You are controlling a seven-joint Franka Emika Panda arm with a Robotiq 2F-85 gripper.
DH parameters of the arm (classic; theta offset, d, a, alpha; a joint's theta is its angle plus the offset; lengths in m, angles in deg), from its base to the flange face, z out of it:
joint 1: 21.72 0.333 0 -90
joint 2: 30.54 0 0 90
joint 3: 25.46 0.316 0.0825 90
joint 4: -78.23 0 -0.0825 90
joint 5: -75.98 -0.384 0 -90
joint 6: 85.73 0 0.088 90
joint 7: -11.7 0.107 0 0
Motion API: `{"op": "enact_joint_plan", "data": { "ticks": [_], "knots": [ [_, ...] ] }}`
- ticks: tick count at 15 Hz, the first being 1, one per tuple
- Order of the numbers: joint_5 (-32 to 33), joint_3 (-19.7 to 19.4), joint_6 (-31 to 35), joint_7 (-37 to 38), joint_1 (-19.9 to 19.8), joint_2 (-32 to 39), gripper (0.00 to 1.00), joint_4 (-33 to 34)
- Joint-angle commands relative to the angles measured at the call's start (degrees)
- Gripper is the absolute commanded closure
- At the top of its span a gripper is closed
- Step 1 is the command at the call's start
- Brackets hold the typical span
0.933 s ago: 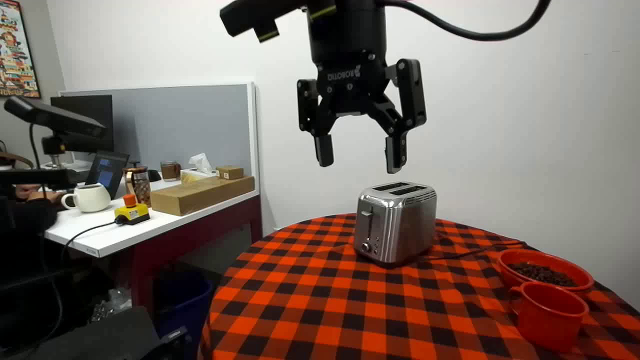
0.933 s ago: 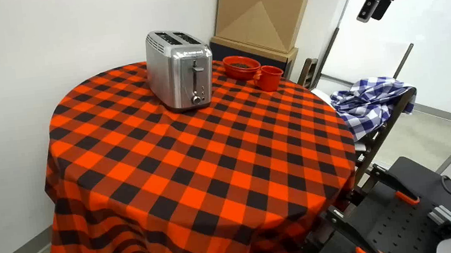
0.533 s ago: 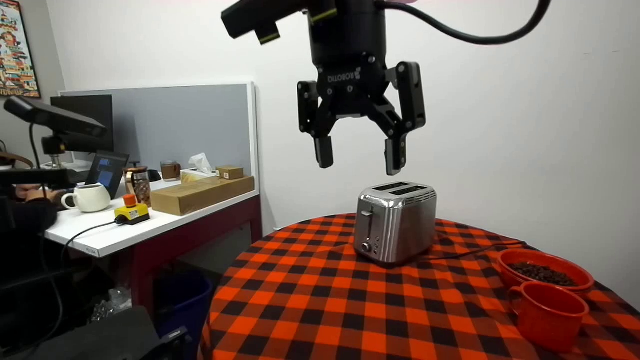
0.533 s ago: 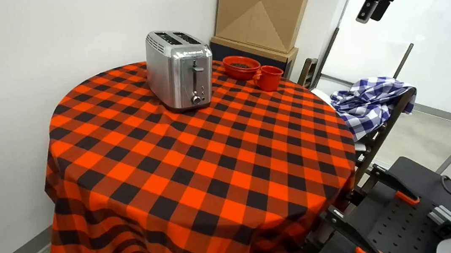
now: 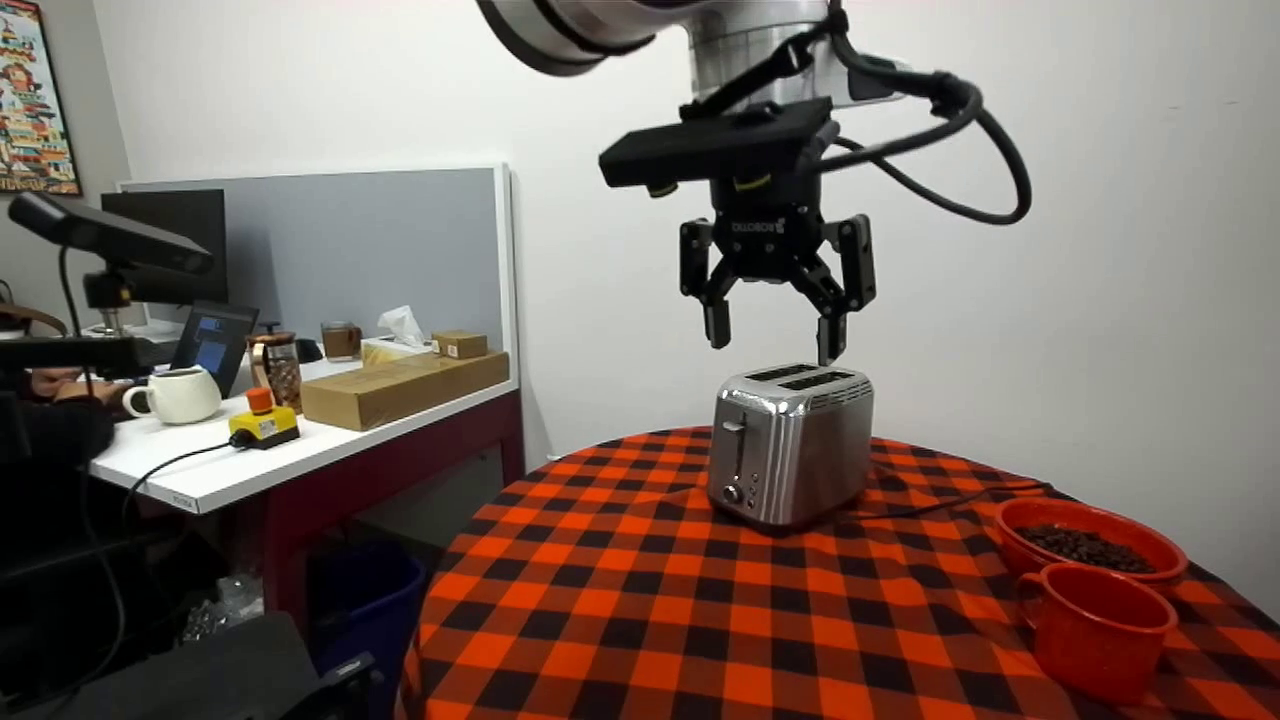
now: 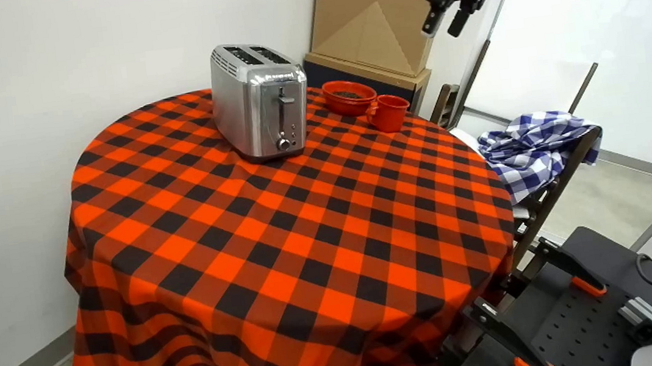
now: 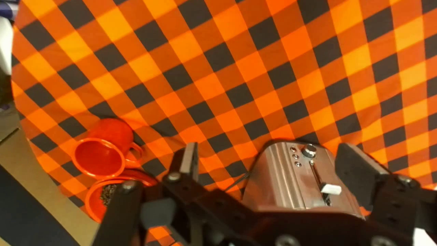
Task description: Press down on the press handle of the toaster
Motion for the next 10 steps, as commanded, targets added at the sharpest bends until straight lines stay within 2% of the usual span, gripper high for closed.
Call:
{"op": "enact_joint_plan", "data": {
  "ticks": [1,3,4,5,10],
  "knots": [
    [-7.6,1.7,1.9,-1.1,1.4,14.2,0.0,12.9],
    [-9.9,4.0,-0.1,-0.1,0.7,20.7,0.0,19.6],
    [-10.4,3.6,-1.2,0.5,2.2,23.9,0.0,23.0],
    [-10.4,6.3,-2.9,0.9,0.1,26.3,0.0,26.1],
    [-5.9,10.6,-15.3,5.3,0.7,36.7,0.0,40.6]
  ]
}}
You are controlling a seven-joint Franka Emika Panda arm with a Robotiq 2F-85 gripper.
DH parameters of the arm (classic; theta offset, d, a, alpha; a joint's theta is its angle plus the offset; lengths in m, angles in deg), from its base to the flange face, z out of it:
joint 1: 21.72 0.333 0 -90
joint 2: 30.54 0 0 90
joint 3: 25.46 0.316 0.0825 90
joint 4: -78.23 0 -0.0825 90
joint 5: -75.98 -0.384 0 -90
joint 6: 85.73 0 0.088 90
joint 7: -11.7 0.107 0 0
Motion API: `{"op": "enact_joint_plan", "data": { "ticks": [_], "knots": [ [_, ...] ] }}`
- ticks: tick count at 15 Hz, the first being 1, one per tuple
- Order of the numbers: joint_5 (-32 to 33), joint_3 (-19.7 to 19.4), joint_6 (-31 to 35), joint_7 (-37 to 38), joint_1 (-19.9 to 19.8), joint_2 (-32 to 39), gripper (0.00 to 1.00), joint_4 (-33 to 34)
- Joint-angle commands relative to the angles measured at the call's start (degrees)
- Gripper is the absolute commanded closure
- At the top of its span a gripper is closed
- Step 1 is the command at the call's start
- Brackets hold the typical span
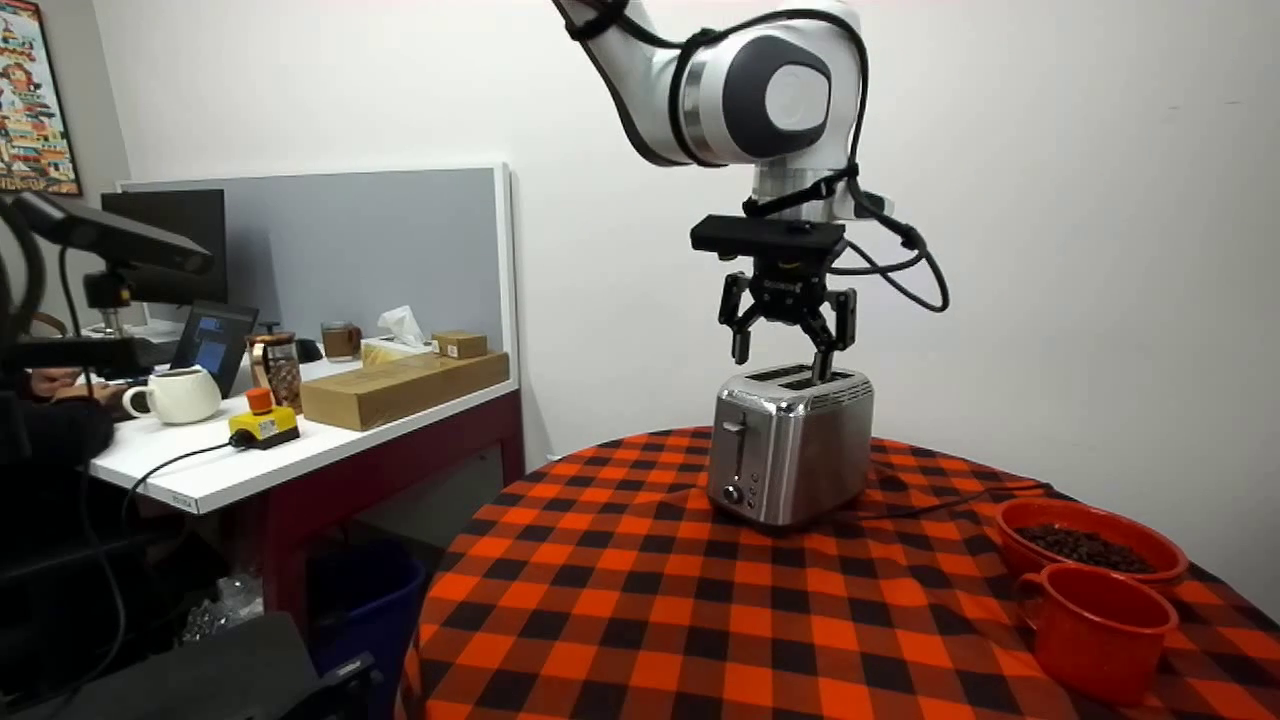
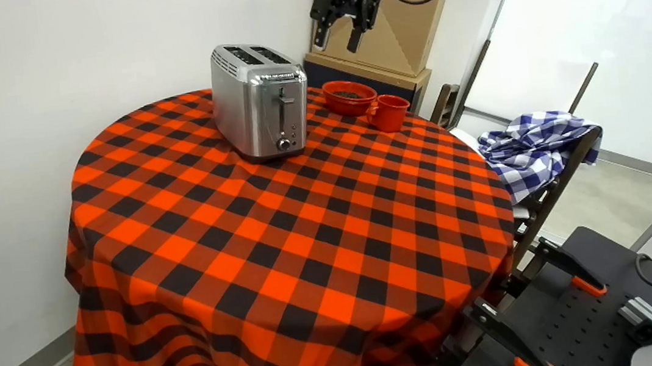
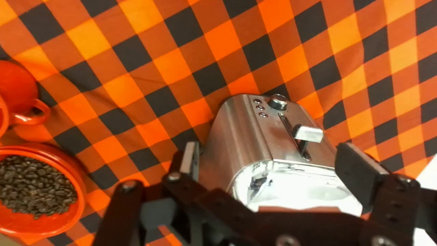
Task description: Press down on the press handle of the toaster
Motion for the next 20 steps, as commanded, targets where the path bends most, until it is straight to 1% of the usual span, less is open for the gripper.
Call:
{"op": "enact_joint_plan", "data": {
  "ticks": [1,2,4,6,7,8,13,14,16,20],
  "knots": [
    [3.2,2.8,-10.3,3.5,0.3,7.7,0.03,12.5],
    [4.2,3.3,-12.6,3.9,0.6,9.0,0.26,14.8],
    [5.9,4.3,-16.4,4.5,1.2,11.1,0.3,18.7],
    [7.0,5.0,-18.3,4.8,1.7,12.8,0.45,21.2],
    [7.4,5.3,-18.5,4.9,1.9,13.5,0.52,22.0],
    [7.6,5.5,-18.0,4.8,2.0,13.9,0.61,22.2],
    [11.5,6.0,-12.8,6.2,4.5,13.8,0.98,19.2],
    [12.1,6.3,-11.6,6.2,5.2,13.4,1.0,18.4],
    [14.0,6.3,-9.4,7.0,6.6,12.7,1.0,17.2],
    [21.3,4.5,-5.4,12.4,9.4,11.1,1.0,14.1]
  ]
}}
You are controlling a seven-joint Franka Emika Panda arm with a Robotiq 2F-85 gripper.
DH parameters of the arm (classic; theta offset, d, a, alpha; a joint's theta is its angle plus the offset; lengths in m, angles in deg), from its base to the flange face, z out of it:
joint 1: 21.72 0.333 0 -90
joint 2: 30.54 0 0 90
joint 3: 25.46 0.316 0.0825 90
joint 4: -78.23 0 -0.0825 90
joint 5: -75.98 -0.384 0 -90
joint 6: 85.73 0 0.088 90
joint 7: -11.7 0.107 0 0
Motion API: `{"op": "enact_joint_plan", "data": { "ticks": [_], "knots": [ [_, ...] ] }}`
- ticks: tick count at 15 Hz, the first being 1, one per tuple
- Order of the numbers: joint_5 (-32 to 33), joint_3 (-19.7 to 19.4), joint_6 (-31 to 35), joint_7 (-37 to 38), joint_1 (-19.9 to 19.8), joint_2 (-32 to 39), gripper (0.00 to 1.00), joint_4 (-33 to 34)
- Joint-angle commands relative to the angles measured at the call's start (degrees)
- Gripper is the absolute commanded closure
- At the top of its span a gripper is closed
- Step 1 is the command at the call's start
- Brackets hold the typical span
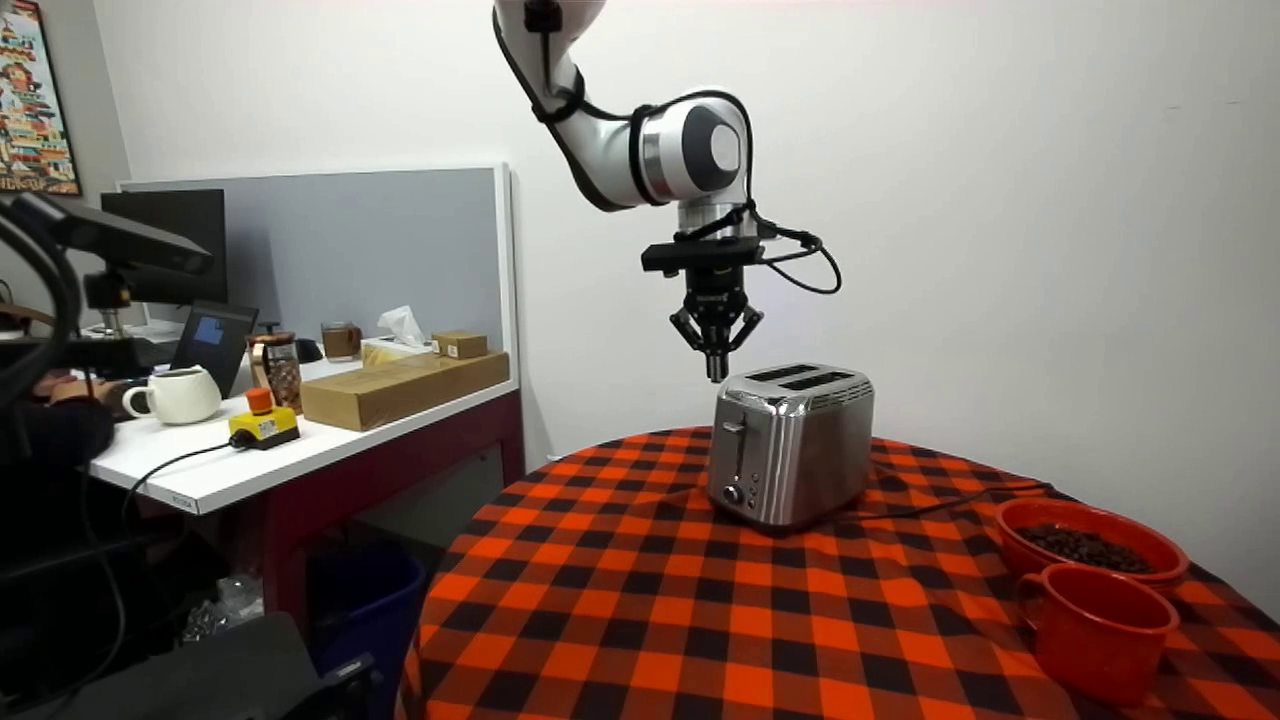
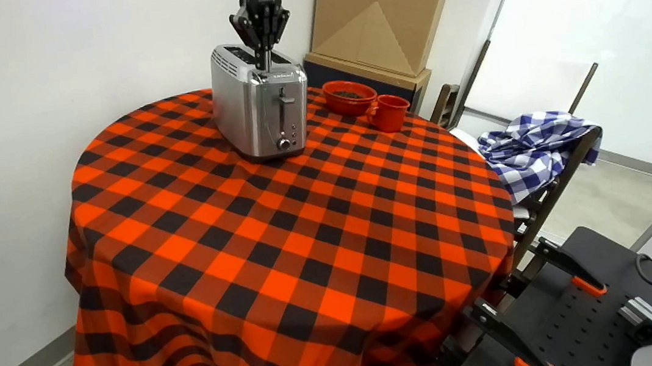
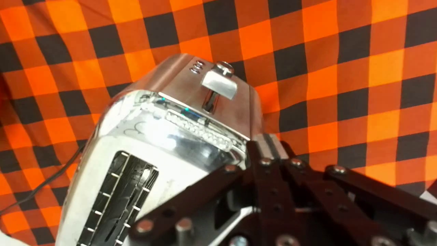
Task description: Press down on the press handle of the toaster
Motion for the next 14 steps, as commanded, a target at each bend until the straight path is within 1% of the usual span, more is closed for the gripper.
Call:
{"op": "enact_joint_plan", "data": {
  "ticks": [1,4,7,14],
  "knots": [
    [6.8,-2.1,3.4,5.7,2.3,-2.9,1.0,-4.3],
    [11.3,-3.2,5.0,9.6,2.9,-4.0,1.0,-6.9],
    [13.9,-3.6,6.7,11.9,2.7,-4.4,1.0,-8.8],
    [16.5,-4.4,8.8,16.0,2.8,-4.3,1.0,-11.8]
  ]
}}
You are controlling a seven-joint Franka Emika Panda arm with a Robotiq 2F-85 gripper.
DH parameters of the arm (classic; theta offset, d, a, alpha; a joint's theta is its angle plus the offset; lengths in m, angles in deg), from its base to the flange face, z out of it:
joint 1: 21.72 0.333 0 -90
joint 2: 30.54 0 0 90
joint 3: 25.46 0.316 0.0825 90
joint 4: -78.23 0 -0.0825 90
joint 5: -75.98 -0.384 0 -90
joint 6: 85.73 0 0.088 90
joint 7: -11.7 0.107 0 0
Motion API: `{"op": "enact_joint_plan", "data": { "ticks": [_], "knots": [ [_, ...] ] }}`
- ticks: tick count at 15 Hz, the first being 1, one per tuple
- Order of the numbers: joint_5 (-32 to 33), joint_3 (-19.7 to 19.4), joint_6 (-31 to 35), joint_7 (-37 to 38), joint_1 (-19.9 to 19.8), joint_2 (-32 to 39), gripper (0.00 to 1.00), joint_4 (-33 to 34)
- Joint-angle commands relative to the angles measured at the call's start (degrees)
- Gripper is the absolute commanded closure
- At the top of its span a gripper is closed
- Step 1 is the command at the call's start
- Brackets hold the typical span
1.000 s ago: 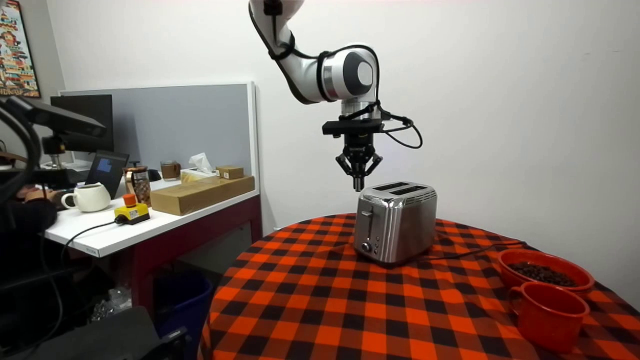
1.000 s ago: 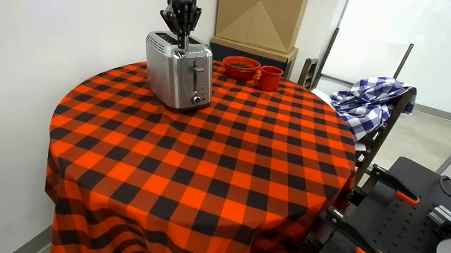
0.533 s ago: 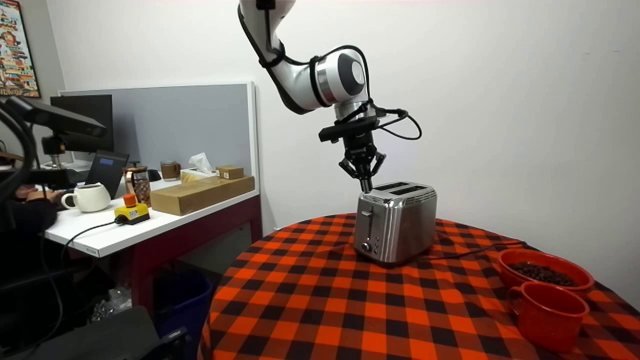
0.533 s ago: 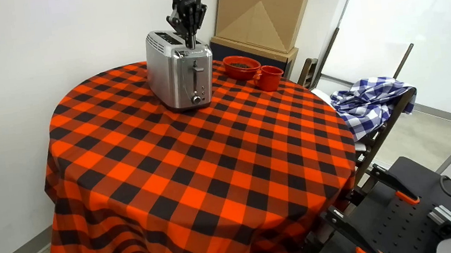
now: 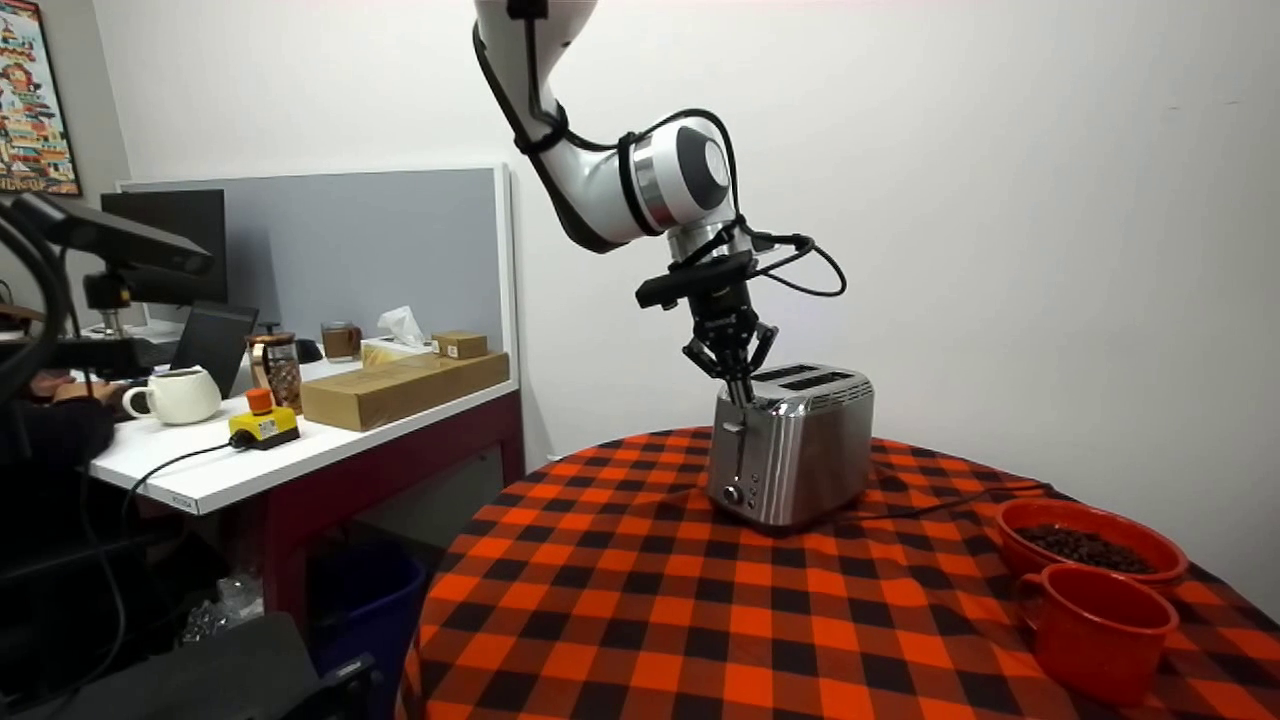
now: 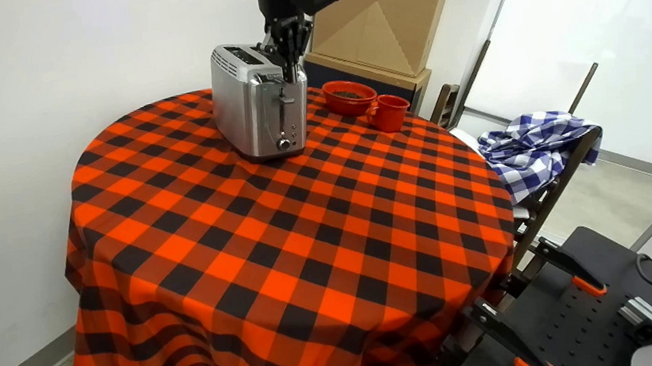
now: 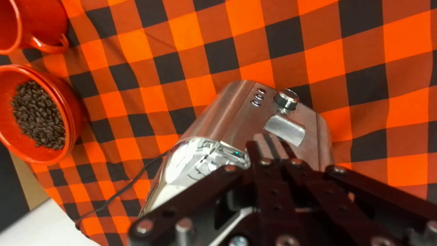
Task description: Press down on the press handle of the toaster
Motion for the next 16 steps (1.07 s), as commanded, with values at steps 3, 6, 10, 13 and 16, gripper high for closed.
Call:
{"op": "enact_joint_plan", "data": {
  "ticks": [3,6,10,13,16],
  "knots": [
    [2.1,-1.4,2.0,3.8,0.9,-1.1,1.0,-3.1],
    [2.5,-1.8,3.9,4.8,0.9,-0.6,1.0,-3.4],
    [3.4,-2.9,8.8,6.7,1.1,0.6,1.0,-3.7],
    [3.2,-3.1,10.3,7.2,1.3,1.4,1.0,-4.0],
    [2.7,-3.1,10.9,6.9,1.5,2.1,1.0,-3.9]
  ]
}}
